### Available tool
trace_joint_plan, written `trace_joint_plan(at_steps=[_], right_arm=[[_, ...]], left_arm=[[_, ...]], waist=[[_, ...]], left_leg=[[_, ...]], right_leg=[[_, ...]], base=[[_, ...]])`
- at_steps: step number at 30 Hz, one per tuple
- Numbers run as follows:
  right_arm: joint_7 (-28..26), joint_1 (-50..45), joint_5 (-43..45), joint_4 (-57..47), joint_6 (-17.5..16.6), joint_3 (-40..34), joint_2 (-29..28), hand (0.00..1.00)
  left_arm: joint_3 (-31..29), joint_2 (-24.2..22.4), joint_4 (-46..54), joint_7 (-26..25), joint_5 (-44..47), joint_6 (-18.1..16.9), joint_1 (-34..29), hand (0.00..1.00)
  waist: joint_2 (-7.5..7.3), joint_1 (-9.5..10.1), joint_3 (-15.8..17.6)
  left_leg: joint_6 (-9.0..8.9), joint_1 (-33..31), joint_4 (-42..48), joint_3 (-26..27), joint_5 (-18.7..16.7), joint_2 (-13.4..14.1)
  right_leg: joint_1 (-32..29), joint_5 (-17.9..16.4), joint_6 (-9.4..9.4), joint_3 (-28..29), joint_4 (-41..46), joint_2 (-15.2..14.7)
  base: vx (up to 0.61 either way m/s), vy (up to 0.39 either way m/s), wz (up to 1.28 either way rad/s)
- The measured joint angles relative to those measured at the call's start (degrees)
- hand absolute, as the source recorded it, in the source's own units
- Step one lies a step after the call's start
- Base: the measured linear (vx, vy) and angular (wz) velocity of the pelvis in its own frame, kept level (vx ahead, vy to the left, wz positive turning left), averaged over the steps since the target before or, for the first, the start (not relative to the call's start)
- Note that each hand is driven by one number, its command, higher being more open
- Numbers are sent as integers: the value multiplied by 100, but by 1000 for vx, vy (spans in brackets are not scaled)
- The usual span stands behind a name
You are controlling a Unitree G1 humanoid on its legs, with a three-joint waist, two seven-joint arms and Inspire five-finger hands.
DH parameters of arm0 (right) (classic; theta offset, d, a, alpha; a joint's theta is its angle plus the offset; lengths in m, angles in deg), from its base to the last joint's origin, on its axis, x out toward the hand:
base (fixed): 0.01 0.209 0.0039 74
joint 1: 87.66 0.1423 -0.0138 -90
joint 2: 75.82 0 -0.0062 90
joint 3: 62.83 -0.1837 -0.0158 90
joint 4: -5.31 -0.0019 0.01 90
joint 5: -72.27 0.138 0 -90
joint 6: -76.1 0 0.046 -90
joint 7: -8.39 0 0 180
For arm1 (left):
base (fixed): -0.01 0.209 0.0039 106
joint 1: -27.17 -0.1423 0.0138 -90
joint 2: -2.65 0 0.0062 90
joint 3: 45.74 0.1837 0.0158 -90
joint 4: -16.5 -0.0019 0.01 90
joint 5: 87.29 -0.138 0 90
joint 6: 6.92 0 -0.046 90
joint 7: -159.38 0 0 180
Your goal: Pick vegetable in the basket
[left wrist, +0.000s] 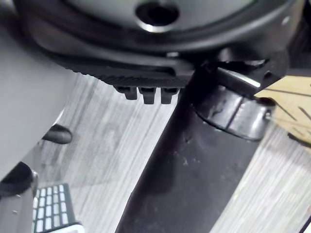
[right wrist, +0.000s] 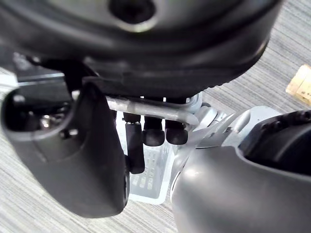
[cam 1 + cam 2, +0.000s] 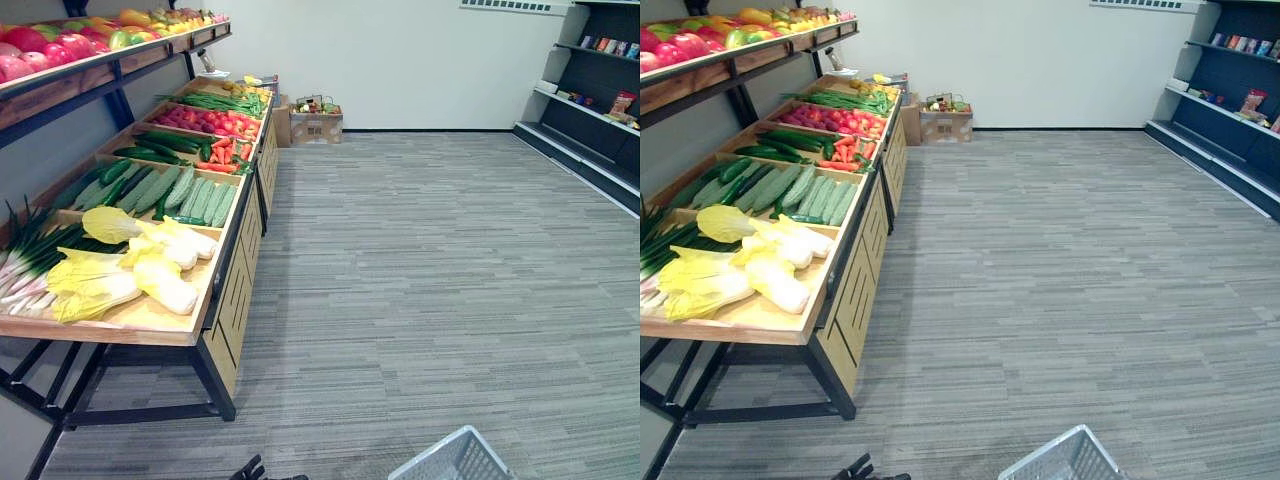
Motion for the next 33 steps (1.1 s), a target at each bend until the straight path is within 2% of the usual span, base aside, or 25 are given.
trace_joint_plan(at_steps=[2, 3, 4, 5, 6, 7, 8, 9, 10, 12, 13, 14, 16, 18, 19, 21, 23, 24, 26, 27, 29, 30, 31, 32, 33], right_arm=[[-10, 59, -1, -14, 15, 70, 9, 0], [-16, 68, 0, -42, 6, 54, 16, 0], [-22, 58, 26, -70, 12, -10, -8, 0], [-34, 10, 86, -125, 21, -15, -67, 0], [-84, -92, 121, -244, 48, 20, -139, 0], [-78, -131, 115, -245, 73, 27, -126, 0], [-78, -129, 117, -263, 73, 28, -120, 0], [-69, -110, 117, -263, 75, 28, -119, 0], [-57, -105, 116, -264, 76, 31, -123, 0], [-57, -151, 115, -263, 97, 93, -161, 0], [-47, -172, 104, -248, 180, 99, -192, 0], [39, -218, 103, -237, 262, 100, -210, 0], [106, -301, 76, -206, 375, 71, -176, 0], [110, -335, -16, -53, 495, 50, -63, 0], [110, -307, -17, -1, 495, 51, -41, 0], [144, -183, -6, 143, 537, 52, 67, 0], [197, -85, 4, 142, 563, 39, 108, 0], [201, -9, 30, 141, 572, -15, 106, 0], [236, 57, 211, 122, 544, -45, 78, 0], [219, 5, 220, 15, 553, -13, 88, 0], [179, -42, 225, -181, 505, 20, -122, 0], [215, -41, 223, -277, 405, 69, -202, 0], [214, -40, 228, -289, 398, 69, -208, 0], [210, -42, 241, -380, 387, 51, -207, 0], [195, -42, 241, -450, 390, 55, -203, 0]], left_arm=[[65, 0, -5, -35, -39, 64, 50, 100], [72, 2, -1, -47, -39, 97, 99, 100], [65, 18, -10, -92, -28, 180, 153, 100], [40, 19, -6, -129, -22, 194, 147, 100], [-227, -14, -1, -192, -36, 250, 126, 100], [-415, -124, -9, -248, -31, 305, 90, 100], [-417, -140, -7, -255, -32, 317, 100, 100], [-435, -155, 2, -274, -32, 317, 104, 100], [-563, -180, 3, -284, -31, 341, 88, 100], [-684, -165, 68, -312, -24, 386, 13, 100], [-886, -200, 157, -335, 143, 420, -63, 100], [-1253, -260, 236, -345, 499, 453, -73, 100], [-1519, -334, 320, -340, 814, 433, -49, 100], [-1458, -322, 381, -341, 971, 318, -27, 100], [-1431, -308, 380, -347, 971, 283, -5, 100], [-1216, -271, 376, -338, 958, 242, 98, 100], [-997, -257, 369, -301, 952, 217, 163, 100], [-878, -252, 373, -251, 952, 152, 187, 100], [-776, -228, 374, -197, 951, 79, 278, 100], [-784, -244, 366, -207, 952, 43, 255, 100], [-799, -235, 383, -232, 953, 25, 281, 100], [-807, -240, 401, -238, 954, -17, 290, 100], [-812, -223, 406, -251, 953, -12, 286, 100], [-851, -236, 400, -281, 953, -14, 249, 100], [-870, -248, 398, -295, 954, -25, 219, 100]], waist=[[28, -33, 98], [73, -40, 193], [100, -88, 269], [110, -77, 257], [81, -77, 252], [156, -75, 238], [175, -78, 249], [167, -70, 282], [150, -59, 282], [-11, -93, 213], [-100, -159, 153], [-97, -176, 85], [-102, -134, 12], [-58, -30, -4], [-69, -33, 3], [-117, -32, 43], [-174, -33, 96], [-204, -34, 146], [-249, 14, 294], [-216, 33, 283], [-318, 20, 300], [-350, 13, 347], [-341, 16, 353], [-220, 34, 420], [-184, 49, 442]], left_leg=[[31, 174, -78, 161, -21, 48], [53, 247, -114, 181, -33, 84], [66, 349, -147, 184, -79, 160], [-12, 378, -166, 218, -153, 297], [-201, 491, -326, 244, -265, 449], [-230, 630, -532, 247, -263, 566], [-244, 675, -579, 251, -205, 580], [-332, 817, -682, 242, -88, 616], [-461, 947, -771, 239, 83, 658], [-380, 1056, -763, 209, 270, 607], [-329, 938, -438, 33, 297, 646], [-251, 569, 328, -219, 276, 819], [58, -56, 1527, -302, 359, 1097], [-112, -645, 2698, -152, 216, 1219], [-131, -747, 2778, -42, 133, 1182], [-268, -1001, 2487, 352, -160, 913], [-278, -1136, 1753, 609, -236, 530], [-179, -1275, 1199, 660, -160, 232], [194, -1402, 246, 651, 718, -238], [457, -1369, -268, 689, 1524, -396], [604, -1252, -463, 739, 1599, -520], [609, -1275, -453, 738, 1596, -517], [610, -1255, -457, 732, 1595, -477], [615, -1126, -492, 717, 1591, -318], [615, -1053, -508, 724, 1591, -245]], right_leg=[[1, -7, 45, -38, 107, -7], [-47, -53, 164, -60, 274, -19], [-109, -188, 90, -217, 375, -3], [-305, -205, 38, -237, 178, 53], [-584, 584, 11, -383, -425, -44], [-638, 391, -344, -513, -138, 74], [-730, 233, -408, -539, 82, 78], [-851, 7, -617, -596, 533, 69], [-894, -209, -674, -695, 953, 33], [-869, -651, -686, -773, 1330, -121], [-682, -999, -674, -916, 1331, -174], [-462, -1104, -656, -1115, 1093, -104], [-54, -1037, -717, -1327, 580, 93], [645, -799, -866, -1500, -232, 367], [778, -753, -870, -1517, -388, 390], [1154, -624, -843, -1563, -787, 384], [1345, -614, -822, -1570, -895, 282], [1436, -616, -764, -1577, -908, 212], [1681, -644, -597, -1519, -919, 95], [1757, -668, -528, -1415, -928, 93], [1746, -674, -397, -1390, -921, -26], [1733, -576, -255, -1364, -867, -23], [1696, -529, -214, -1344, -725, -7], [1531, -667, -280, -1234, -336, 26], [1525, -855, -342, -1188, -438, 43]], base=[[29, -3, -42], [-15, -27, -27], [-43, -41, -16], [20, -255, -15], [220, -414, -11], [302, -441, 2], [393, -325, 8], [397, -311, 8], [330, -267, 10], [269, -267, 39], [324, -390, 88], [240, -347, 88], [254, -378, 60], [300, -340, 38], [257, -210, 26], [289, -153, 18], [258, -51, 8], [240, 33, 4], [301, 81, -12], [268, 76, -23], [283, 4, 14], [269, -31, 38], [220, -30, 27], [147, -27, 5], [129, -43, -11]])
